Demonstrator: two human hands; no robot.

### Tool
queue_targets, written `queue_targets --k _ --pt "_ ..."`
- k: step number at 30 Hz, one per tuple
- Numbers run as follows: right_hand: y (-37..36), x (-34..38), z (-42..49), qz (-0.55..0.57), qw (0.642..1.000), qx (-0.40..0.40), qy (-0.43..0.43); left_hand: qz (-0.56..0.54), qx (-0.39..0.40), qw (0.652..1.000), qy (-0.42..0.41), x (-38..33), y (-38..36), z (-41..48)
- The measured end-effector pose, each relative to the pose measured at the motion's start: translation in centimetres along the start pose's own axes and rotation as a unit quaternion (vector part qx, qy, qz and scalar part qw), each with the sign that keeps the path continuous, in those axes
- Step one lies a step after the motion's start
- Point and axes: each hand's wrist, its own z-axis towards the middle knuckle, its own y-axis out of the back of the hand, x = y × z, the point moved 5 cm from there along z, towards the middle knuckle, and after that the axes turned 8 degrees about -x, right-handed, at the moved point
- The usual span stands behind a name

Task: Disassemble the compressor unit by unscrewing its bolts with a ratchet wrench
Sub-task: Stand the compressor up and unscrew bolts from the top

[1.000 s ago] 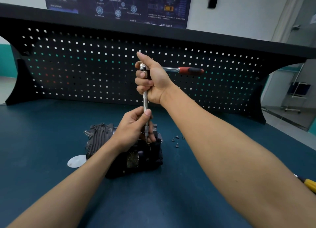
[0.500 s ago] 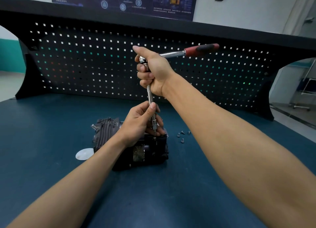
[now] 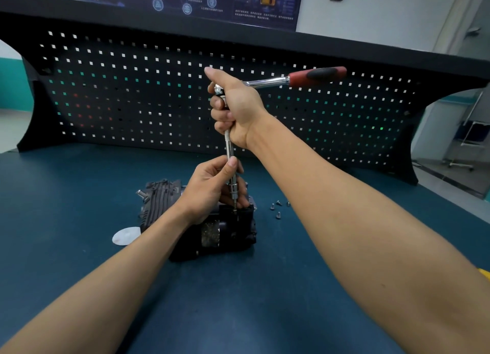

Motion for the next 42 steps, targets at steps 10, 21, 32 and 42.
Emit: queue_targets --k 10,21,32,42 --pt "0.0 0.0 -0.1 0.003 1.000 0.014 -0.007 -0.010 0.002 1.000 0.008 0.1 0.2 0.0" --pt "0.1 -0.2 -0.2 0.024 0.997 0.070 -0.014 -0.009 -0.002 1.000 0.014 0.1 -0.1 -0.1" --pt "0.2 -1.4 1.4 0.104 0.989 0.095 -0.045 -0.005 -0.004 1.000 0.024 0.4 -0.1 0.1" --pt "1.3 -0.1 1.1 0.027 0.983 -0.092 0.157 0.014 -0.011 1.000 0.026 0.2 -0.3 0.0"
